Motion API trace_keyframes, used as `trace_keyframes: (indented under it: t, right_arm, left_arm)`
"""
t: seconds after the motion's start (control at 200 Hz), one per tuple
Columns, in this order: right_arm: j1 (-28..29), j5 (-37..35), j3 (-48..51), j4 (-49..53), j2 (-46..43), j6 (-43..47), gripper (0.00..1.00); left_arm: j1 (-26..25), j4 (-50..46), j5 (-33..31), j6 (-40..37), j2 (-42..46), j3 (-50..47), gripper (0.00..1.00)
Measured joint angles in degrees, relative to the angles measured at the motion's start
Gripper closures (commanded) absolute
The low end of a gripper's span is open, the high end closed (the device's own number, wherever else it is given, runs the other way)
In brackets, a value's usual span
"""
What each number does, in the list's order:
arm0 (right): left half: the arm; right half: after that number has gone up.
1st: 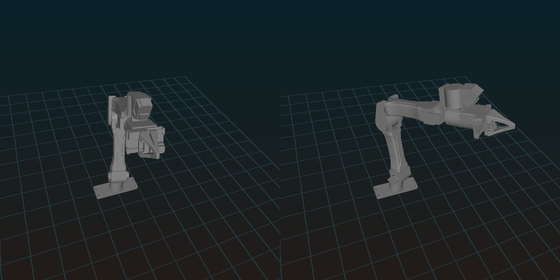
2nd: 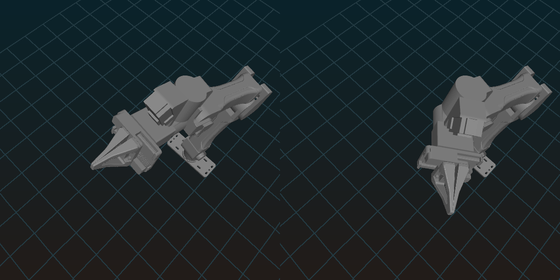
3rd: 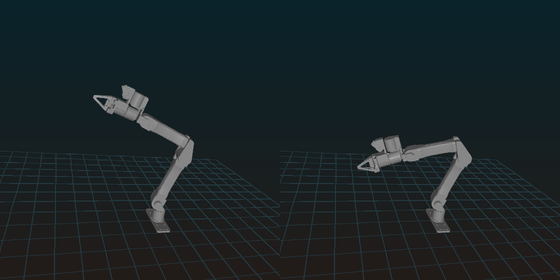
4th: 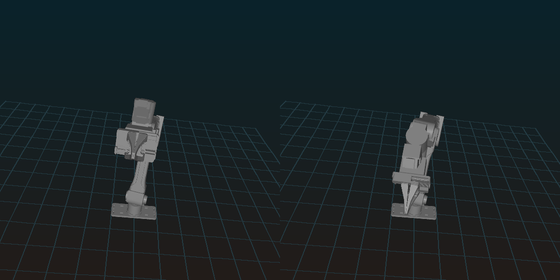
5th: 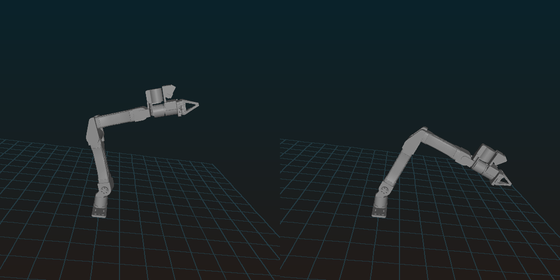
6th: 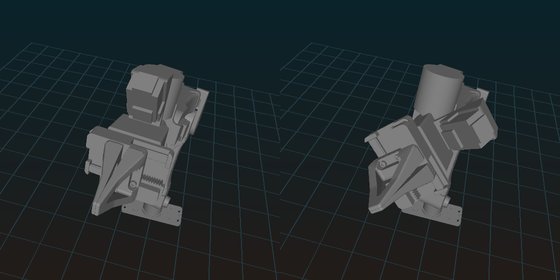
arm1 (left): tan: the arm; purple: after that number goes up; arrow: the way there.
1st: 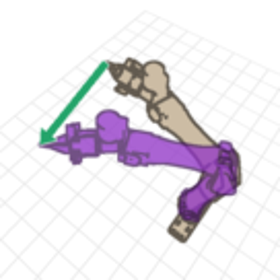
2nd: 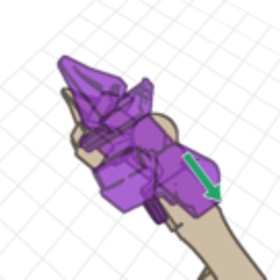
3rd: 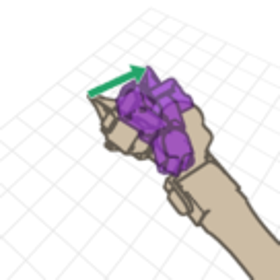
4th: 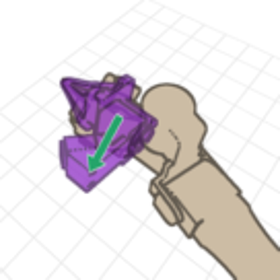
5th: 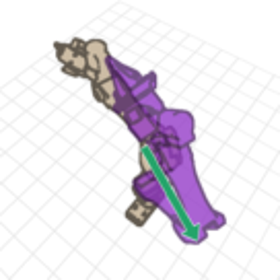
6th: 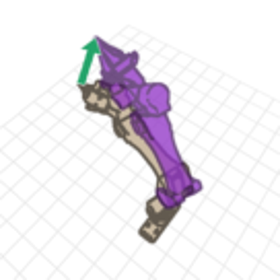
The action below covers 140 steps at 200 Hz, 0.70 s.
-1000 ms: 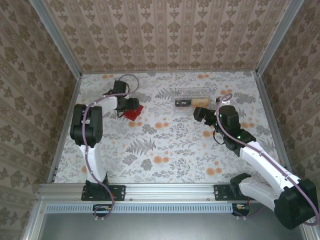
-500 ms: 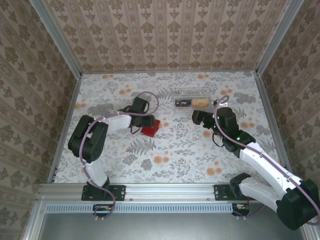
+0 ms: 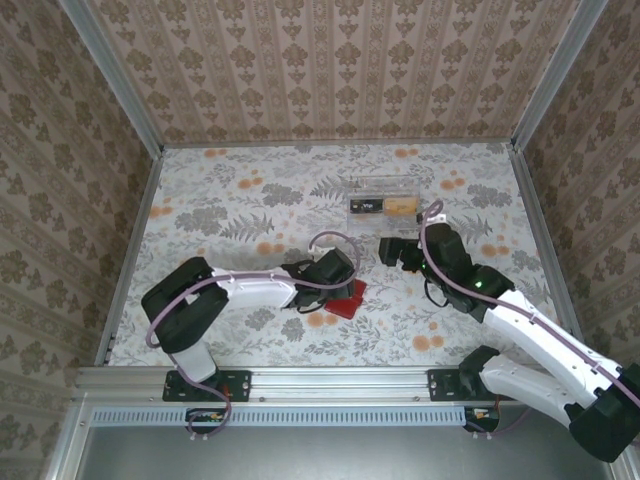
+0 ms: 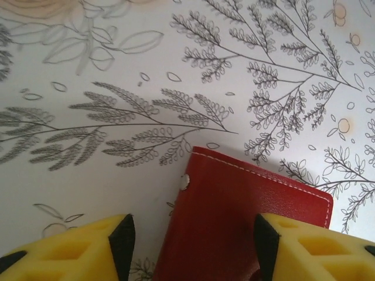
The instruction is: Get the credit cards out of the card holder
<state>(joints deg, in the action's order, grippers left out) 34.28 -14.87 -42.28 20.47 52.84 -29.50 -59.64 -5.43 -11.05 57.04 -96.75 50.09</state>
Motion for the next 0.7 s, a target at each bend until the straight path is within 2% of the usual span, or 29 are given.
trace_keyframes:
  t: [0.04,0.08,0.21,0.27,0.385,0.475,0.61,0.7]
  right_arm:
    - [1.7,-1.0,-0.1,1.1,0.2,0.0,0.01]
    - [3.5,-2.2,-0.4,2.3,0.5,0.0,0.03]
    - [10.3,-5.9,-2.7,5.6,4.0,-0.4,0.18]
    - [13.7,-7.1,-4.2,7.4,7.0,-1.0,0.21]
    - [19.9,-9.6,-7.6,10.7,14.6,-2.6,0.34]
    - [24.0,-10.7,-11.1,13.4,22.0,-4.8,0.37]
    - [27.2,-11.6,-17.4,16.8,33.6,-6.8,0.46]
    - [27.9,-11.7,-20.8,18.4,39.8,-7.2,0.47]
  left_arm:
    - [0.1,-0.5,-1.1,0.7,1.5,-0.4,0.2]
    - [0.5,-1.0,-2.2,1.2,4.1,-1.3,0.15]
    - [3.0,-2.9,-4.2,2.3,15.4,-5.2,0.0]
    - [5.7,-3.4,-4.3,1.9,20.8,-7.4,0.0]
    - [10.8,-5.8,-4.4,0.7,29.4,-11.6,0.0]
    - [13.6,-8.0,-4.1,-0.6,34.9,-14.3,0.0]
    - [17.2,-9.7,-2.9,-2.1,42.0,-17.6,0.0]
    - [18.2,-9.9,-2.2,-2.9,45.4,-19.5,0.0]
